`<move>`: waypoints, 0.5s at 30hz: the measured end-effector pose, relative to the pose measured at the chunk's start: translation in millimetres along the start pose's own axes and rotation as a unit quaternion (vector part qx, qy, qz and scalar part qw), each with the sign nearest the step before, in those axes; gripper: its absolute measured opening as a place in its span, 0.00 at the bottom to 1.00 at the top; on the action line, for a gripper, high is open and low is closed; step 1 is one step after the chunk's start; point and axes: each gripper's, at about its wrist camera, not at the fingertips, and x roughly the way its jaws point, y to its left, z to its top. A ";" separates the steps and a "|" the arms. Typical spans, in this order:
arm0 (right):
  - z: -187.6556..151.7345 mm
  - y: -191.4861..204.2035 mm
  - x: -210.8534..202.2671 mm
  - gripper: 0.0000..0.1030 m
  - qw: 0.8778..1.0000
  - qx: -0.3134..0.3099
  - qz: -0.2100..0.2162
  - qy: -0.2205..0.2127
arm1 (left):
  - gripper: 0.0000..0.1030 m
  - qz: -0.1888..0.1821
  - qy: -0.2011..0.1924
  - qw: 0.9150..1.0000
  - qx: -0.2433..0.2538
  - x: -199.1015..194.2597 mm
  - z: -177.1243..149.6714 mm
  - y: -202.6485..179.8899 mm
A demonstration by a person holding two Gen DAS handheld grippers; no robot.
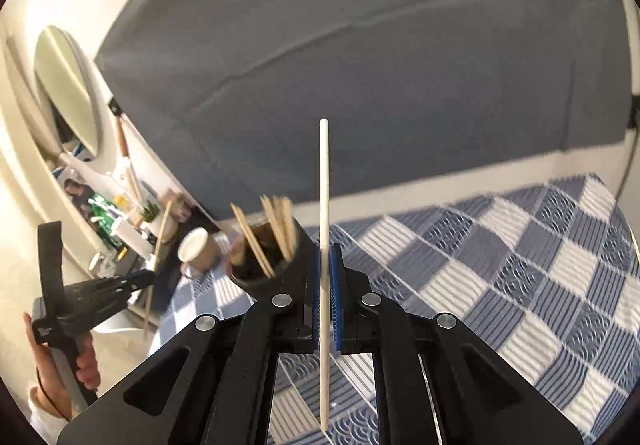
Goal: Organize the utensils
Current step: 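Lift both held sticks upright and carry them over the black holder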
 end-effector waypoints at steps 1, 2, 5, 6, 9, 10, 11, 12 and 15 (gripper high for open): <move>4.4 3.6 0.4 0.05 1.000 -0.005 0.003 -0.004 | 0.05 -0.009 -0.008 1.000 -0.004 -4.0 6.1 -0.6; 10.6 9.0 1.6 0.05 1.000 -0.011 0.009 -0.008 | 0.05 -0.015 -0.013 1.000 -0.005 -7.4 11.2 -1.1; 26.8 24.4 4.3 0.05 0.999 -0.025 0.018 -0.019 | 0.05 -0.029 -0.037 0.999 0.001 -20.6 29.0 -4.6; 33.8 30.7 5.4 0.05 0.999 -0.030 0.021 -0.025 | 0.05 -0.033 -0.044 0.998 0.002 -23.4 32.8 -5.2; 48.2 44.7 7.3 0.05 0.998 -0.038 0.031 -0.044 | 0.05 -0.048 -0.072 0.996 0.007 -33.7 48.7 -6.9; 50.6 48.1 7.3 0.05 0.997 -0.039 0.034 -0.050 | 0.05 -0.052 -0.076 0.996 0.009 -34.9 52.1 -7.9; 54.9 52.6 8.1 0.05 0.997 -0.040 0.037 -0.058 | 0.05 -0.056 -0.079 0.995 0.012 -36.6 55.4 -9.4; 59.0 56.7 9.1 0.05 0.996 -0.038 0.040 -0.065 | 0.05 -0.061 -0.083 0.995 0.016 -38.0 59.5 -10.9; 69.6 67.2 9.7 0.05 0.995 -0.027 0.057 -0.082 | 0.05 -0.083 -0.095 0.992 0.021 -40.4 69.0 -14.6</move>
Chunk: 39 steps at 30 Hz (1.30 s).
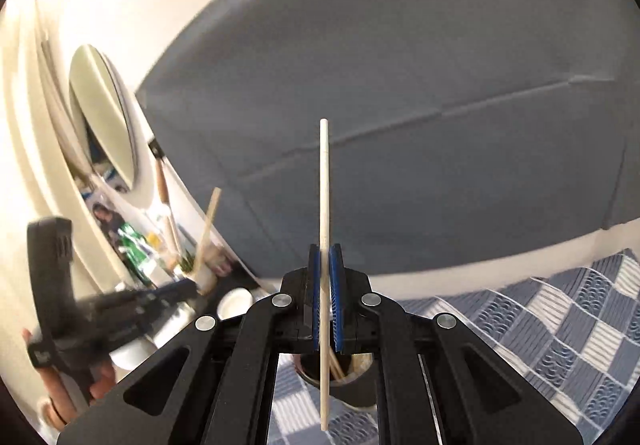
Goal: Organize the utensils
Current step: 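Lift both held sticks upright and carry them over the black holder, then lower both sticks into the black holder and open both tools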
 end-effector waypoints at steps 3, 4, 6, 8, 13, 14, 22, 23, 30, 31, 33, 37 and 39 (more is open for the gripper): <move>8.6 11.2 2.6 0.05 1.000 -0.006 0.013 -0.016 | 0.05 -0.021 -0.009 1.000 -0.004 3.4 8.2 -1.5; 11.4 15.3 4.0 0.05 1.000 -0.011 0.019 -0.023 | 0.05 -0.027 -0.016 1.000 -0.002 4.2 10.1 -3.0; 15.7 21.3 7.1 0.05 0.999 -0.017 0.028 -0.035 | 0.05 -0.039 -0.024 0.999 -0.002 5.9 12.4 -5.8; 18.5 23.7 10.1 0.05 0.998 -0.019 0.033 -0.040 | 0.05 -0.072 -0.027 0.997 -0.011 10.8 14.0 -6.0; 18.9 25.2 20.1 0.05 0.997 -0.026 0.039 -0.057 | 0.05 -0.099 -0.055 0.993 -0.021 21.3 11.7 -4.8; 17.4 24.2 22.0 0.05 0.997 -0.028 0.039 -0.059 | 0.05 -0.105 -0.060 0.992 -0.021 24.2 10.3 -4.3; -20.8 8.6 41.4 0.05 0.994 -0.040 0.039 -0.095 | 0.05 -0.106 -0.142 0.984 0.002 50.4 -19.6 -4.0; -26.2 5.7 46.1 0.05 0.994 -0.040 0.044 -0.097 | 0.05 -0.116 -0.146 0.982 -0.004 54.4 -22.7 -1.4; -55.4 -9.7 81.6 0.05 0.992 -0.053 0.055 -0.102 | 0.05 -0.175 -0.152 0.972 -0.047 87.4 -44.9 14.3; -58.6 -9.9 85.1 0.05 0.991 -0.055 0.057 -0.104 | 0.05 -0.183 -0.154 0.969 -0.056 90.5 -48.0 16.5; -65.2 -11.9 90.2 0.05 0.991 -0.061 0.057 -0.107 | 0.05 -0.192 -0.160 0.966 -0.064 96.0 -54.5 17.6; -85.2 -18.0 102.2 0.05 0.991 -0.079 0.041 -0.101 | 0.05 -0.181 -0.166 0.968 -0.054 105.4 -74.3 12.0; -98.7 -24.6 108.8 0.05 0.992 -0.084 0.025 -0.086 | 0.05 -0.182 -0.162 0.968 -0.057 111.0 -84.8 11.2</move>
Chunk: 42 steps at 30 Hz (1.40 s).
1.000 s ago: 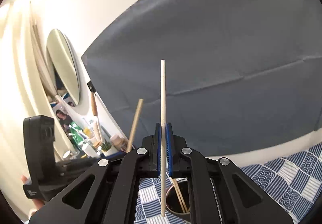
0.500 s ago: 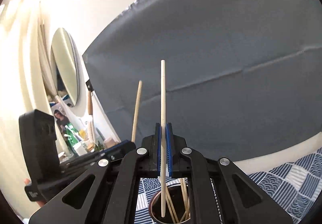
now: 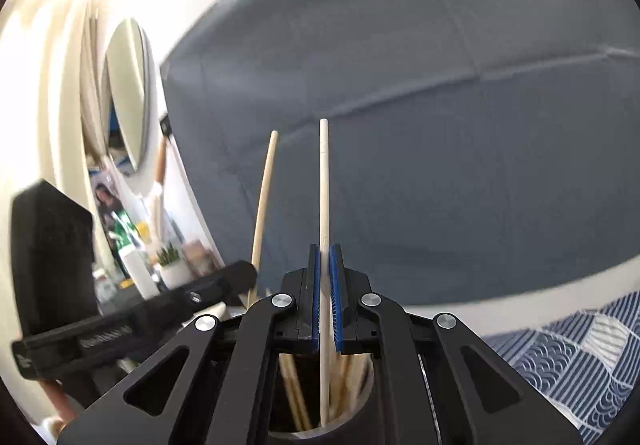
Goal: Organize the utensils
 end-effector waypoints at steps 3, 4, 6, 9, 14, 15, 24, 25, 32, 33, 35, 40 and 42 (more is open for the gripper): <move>-15.6 -5.0 2.3 0.07 1.000 0.003 -0.008 0.021 | 0.05 0.008 0.017 1.000 0.003 1.9 -12.4 0.5; -18.0 -3.9 2.1 0.08 1.000 -0.001 -0.010 0.026 | 0.06 0.007 0.018 1.000 0.005 -0.2 -12.0 -0.2; -13.9 0.6 -2.4 0.09 1.000 -0.011 -0.016 0.023 | 0.19 0.011 0.014 1.000 0.012 -8.4 -7.7 -3.3; 4.1 5.8 -15.2 0.09 1.000 -0.016 -0.020 0.013 | 0.33 0.019 -0.001 0.999 0.028 -29.9 11.9 -13.6; 50.0 23.0 -43.9 0.24 0.999 -0.038 -0.034 -0.004 | 0.60 0.028 -0.028 0.998 0.042 -67.8 53.5 -30.2; 57.9 25.8 -49.8 0.30 0.998 -0.043 -0.039 -0.007 | 0.68 0.028 -0.033 0.998 0.044 -76.1 62.2 -33.9; 134.5 79.1 -109.9 0.71 0.996 -0.061 -0.067 -0.022 | 0.94 0.039 -0.079 0.994 0.067 -160.3 125.6 -68.2; 138.2 83.5 -115.5 0.73 0.995 -0.061 -0.069 -0.022 | 0.94 0.039 -0.077 0.994 0.073 -171.4 129.9 -73.9; 125.1 115.0 -165.7 0.87 0.992 -0.065 -0.108 0.001 | 0.94 0.054 -0.066 0.993 0.078 -217.2 108.8 -93.3; 117.0 117.9 -172.6 0.89 0.992 -0.065 -0.111 0.007 | 0.94 0.054 -0.056 0.994 0.075 -222.0 100.1 -92.7; 100.0 121.2 -182.6 0.91 0.989 -0.062 -0.129 0.018 | 0.94 0.046 -0.036 0.996 0.066 -226.1 84.7 -90.7; 52.4 126.9 -196.6 0.92 0.983 -0.067 -0.163 0.055 | 0.94 0.073 0.000 0.995 0.067 -239.4 35.1 -92.7; 33.6 126.8 -202.8 0.92 0.980 -0.061 -0.174 0.071 | 0.94 0.091 0.007 0.992 0.083 -246.1 15.2 -100.9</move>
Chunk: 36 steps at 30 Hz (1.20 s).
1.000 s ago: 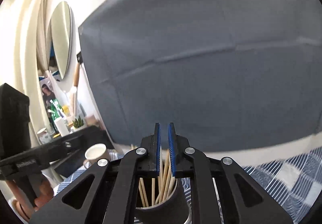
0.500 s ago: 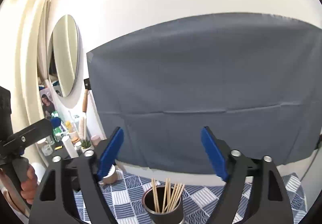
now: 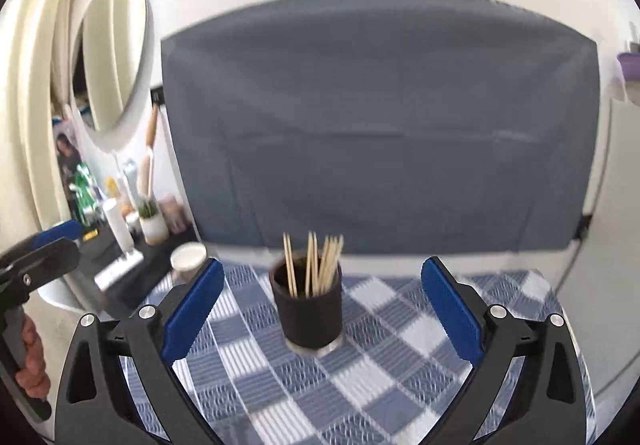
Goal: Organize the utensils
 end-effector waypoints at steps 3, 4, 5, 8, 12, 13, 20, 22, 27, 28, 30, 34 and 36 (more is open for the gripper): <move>-25.3 -0.6 -9.7 0.92 1.000 0.004 -0.018 0.012 | 0.94 0.033 -0.012 0.999 0.014 -19.3 -27.8 -14.8; -31.0 -0.1 -12.1 0.92 1.000 0.004 -0.023 0.016 | 0.94 0.043 -0.016 0.999 0.014 -24.2 -36.3 -18.6; -39.6 0.3 -16.2 0.92 0.999 0.001 -0.030 0.021 | 0.94 0.050 -0.017 0.998 0.014 -28.0 -42.7 -23.1; -64.0 -0.1 -29.6 0.92 0.998 -0.019 -0.042 0.037 | 0.94 0.053 -0.003 0.998 0.020 -39.9 -64.4 -33.5; -97.3 -5.7 -47.3 0.92 0.997 -0.025 -0.039 0.059 | 0.94 0.055 0.006 0.998 0.026 -55.0 -91.6 -40.7; -104.3 -7.1 -50.2 0.92 0.997 -0.021 -0.038 0.060 | 0.94 0.053 0.007 0.998 0.024 -58.4 -98.0 -41.5; -131.9 -10.5 -66.5 0.92 0.997 -0.022 -0.017 0.073 | 0.94 0.056 0.071 0.996 -0.019 -62.2 -130.2 -44.8; -133.1 -11.6 -69.5 0.92 0.997 -0.024 -0.007 0.079 | 0.94 0.060 0.082 0.994 -0.032 -62.5 -133.4 -46.3; -133.8 -19.3 -74.4 0.92 0.995 -0.024 0.007 0.099 | 0.94 0.084 0.096 0.991 -0.046 -67.7 -134.3 -55.1; -133.7 -21.9 -73.9 0.92 0.994 -0.023 0.007 0.104 | 0.94 0.087 0.099 0.990 -0.048 -68.4 -134.0 -57.6; -136.3 -27.2 -73.8 0.92 0.993 -0.021 0.010 0.117 | 0.94 0.097 0.106 0.988 -0.048 -68.6 -133.6 -63.9; -138.4 -36.8 -77.0 0.92 0.992 -0.021 0.018 0.124 | 0.94 0.113 0.117 0.986 -0.044 -67.4 -133.3 -75.1; -139.0 -41.5 -77.5 0.92 0.992 -0.022 0.017 0.124 | 0.94 0.118 0.117 0.985 -0.042 -66.1 -133.8 -81.7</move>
